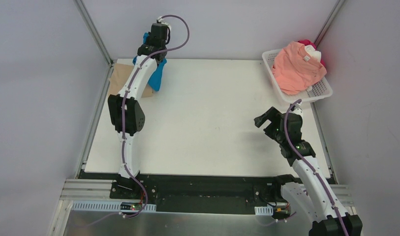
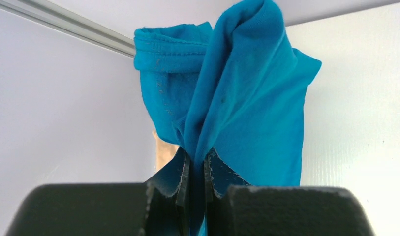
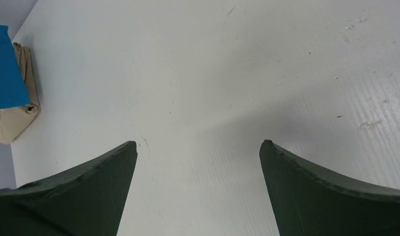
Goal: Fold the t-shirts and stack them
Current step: Put the neatly folded tshirt into the corner of the board with the left arm
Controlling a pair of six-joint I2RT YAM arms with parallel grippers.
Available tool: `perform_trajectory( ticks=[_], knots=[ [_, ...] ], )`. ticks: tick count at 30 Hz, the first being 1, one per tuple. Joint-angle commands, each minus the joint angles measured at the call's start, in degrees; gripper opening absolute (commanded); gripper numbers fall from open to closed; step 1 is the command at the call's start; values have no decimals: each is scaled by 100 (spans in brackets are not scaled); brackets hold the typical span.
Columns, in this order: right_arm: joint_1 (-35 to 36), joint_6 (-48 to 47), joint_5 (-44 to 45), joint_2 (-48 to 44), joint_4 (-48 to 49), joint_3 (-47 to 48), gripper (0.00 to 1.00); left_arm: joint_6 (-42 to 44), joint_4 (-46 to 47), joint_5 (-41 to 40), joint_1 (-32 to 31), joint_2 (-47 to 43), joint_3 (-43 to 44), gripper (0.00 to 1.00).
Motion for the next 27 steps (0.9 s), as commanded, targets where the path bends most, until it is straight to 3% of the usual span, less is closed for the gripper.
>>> perform_trajectory(
  ticks=[1,13,27],
  knots=[
    [-28,-70,94,38,238,10,99,-7,169,23,45,-847,-116,0],
    [-29,-64,9,145,310,-7,99,-277,169,255,162,-1236,-580,0],
    [-29,-106,167,243,293,17,99,-820,147,761,863,-437,-554,0]
  ],
)
